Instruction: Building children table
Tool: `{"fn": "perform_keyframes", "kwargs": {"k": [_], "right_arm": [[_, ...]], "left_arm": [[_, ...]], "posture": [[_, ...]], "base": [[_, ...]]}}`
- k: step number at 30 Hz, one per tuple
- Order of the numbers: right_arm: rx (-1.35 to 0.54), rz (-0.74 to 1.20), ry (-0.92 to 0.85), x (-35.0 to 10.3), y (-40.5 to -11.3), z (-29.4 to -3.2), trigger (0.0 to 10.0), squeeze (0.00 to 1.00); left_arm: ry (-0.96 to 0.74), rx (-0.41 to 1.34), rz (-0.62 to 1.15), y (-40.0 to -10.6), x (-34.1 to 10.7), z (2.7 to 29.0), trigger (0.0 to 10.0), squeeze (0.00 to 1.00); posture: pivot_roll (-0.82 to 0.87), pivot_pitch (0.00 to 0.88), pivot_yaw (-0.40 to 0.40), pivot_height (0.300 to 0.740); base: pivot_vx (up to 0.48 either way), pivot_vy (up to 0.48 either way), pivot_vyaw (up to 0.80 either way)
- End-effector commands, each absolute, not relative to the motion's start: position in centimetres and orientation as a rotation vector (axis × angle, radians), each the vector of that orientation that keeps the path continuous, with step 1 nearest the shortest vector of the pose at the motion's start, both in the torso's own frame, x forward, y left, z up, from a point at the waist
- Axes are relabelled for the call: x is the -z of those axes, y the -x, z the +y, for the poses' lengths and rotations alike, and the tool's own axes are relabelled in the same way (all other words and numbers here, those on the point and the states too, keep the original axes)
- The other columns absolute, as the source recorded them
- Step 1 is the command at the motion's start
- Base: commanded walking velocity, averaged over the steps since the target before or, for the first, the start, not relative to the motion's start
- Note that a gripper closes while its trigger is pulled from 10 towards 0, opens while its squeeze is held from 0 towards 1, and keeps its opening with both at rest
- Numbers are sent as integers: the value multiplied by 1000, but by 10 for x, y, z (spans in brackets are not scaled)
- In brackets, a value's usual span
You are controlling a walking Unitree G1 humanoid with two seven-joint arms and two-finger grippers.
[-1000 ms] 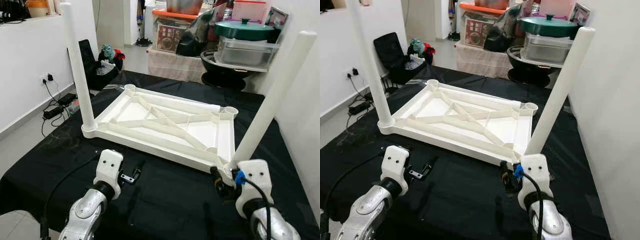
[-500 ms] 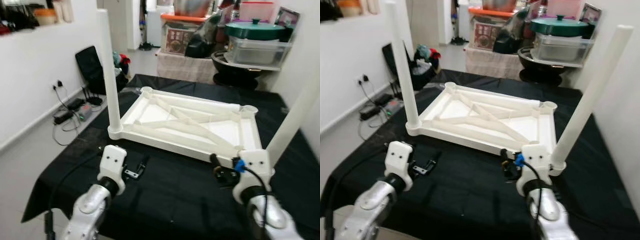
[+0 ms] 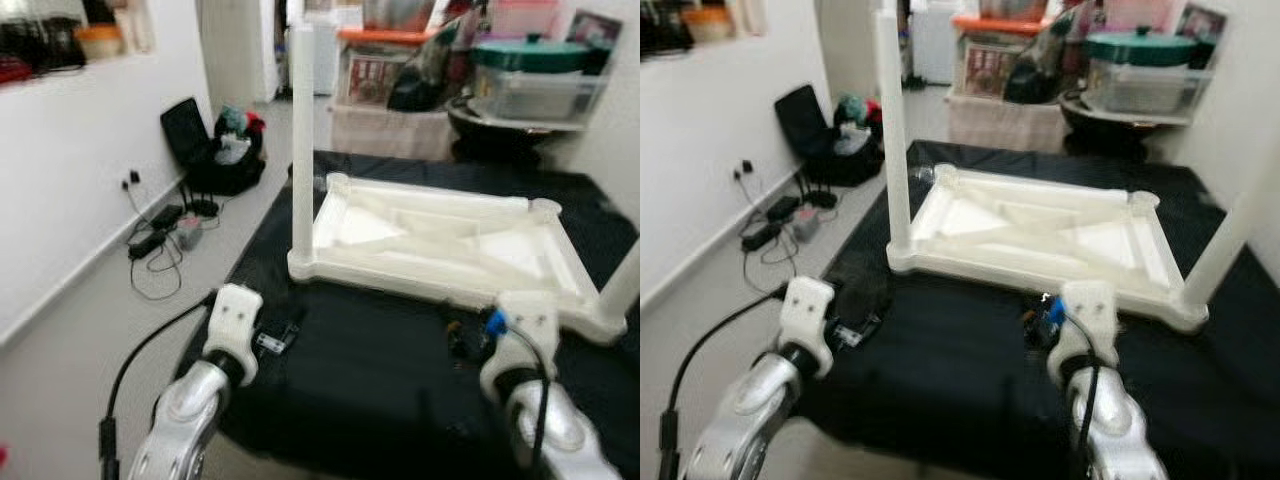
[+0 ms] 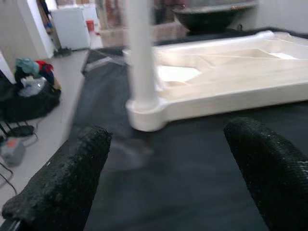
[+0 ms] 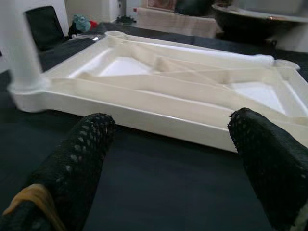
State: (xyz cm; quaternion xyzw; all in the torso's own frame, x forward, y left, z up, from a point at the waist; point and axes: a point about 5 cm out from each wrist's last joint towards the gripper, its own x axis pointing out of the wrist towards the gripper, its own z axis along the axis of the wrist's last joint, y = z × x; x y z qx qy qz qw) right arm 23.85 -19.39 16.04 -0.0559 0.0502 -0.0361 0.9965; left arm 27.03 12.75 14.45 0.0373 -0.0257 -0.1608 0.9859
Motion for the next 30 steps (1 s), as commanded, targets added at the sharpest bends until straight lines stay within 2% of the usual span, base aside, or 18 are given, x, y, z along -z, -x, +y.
{"fn": "perform_keyframes", "kwargs": {"k": [1, 8, 12, 15, 28, 30], "right_arm": [[50, 130, 85, -156, -240, -189, 10000, 0], [56, 139, 81, -154, -242, -191, 10000, 0], [74, 120, 84, -156, -244, -194, 10000, 0], [87, 123, 102, -156, -245, -197, 10000, 0], [90, 128, 78, -157, -252, -199, 10000, 0], [100, 134, 83, -155, -251, -201, 10000, 0]], "left_arm": [[-84, 307, -26, -270, -140, 134, 10000, 0], [-83, 309, -31, -271, -140, 132, 10000, 0], [-88, 311, -51, -271, -141, 131, 10000, 0], [-75, 323, -52, -268, -140, 128, 10000, 0], [-41, 321, -60, -271, -143, 129, 10000, 0], [-38, 338, -51, -270, -140, 127, 10000, 0]], "posture": [[15, 0, -77, 740], [11, 0, -76, 740], [11, 0, -82, 740], [14, 0, -91, 740], [15, 0, -84, 740], [5, 0, -75, 740]], "base": [[0, 480, -800], [0, 463, -791], [0, 0, -609], [0, 0, 0], [0, 0, -782], [0, 420, -800]]}}
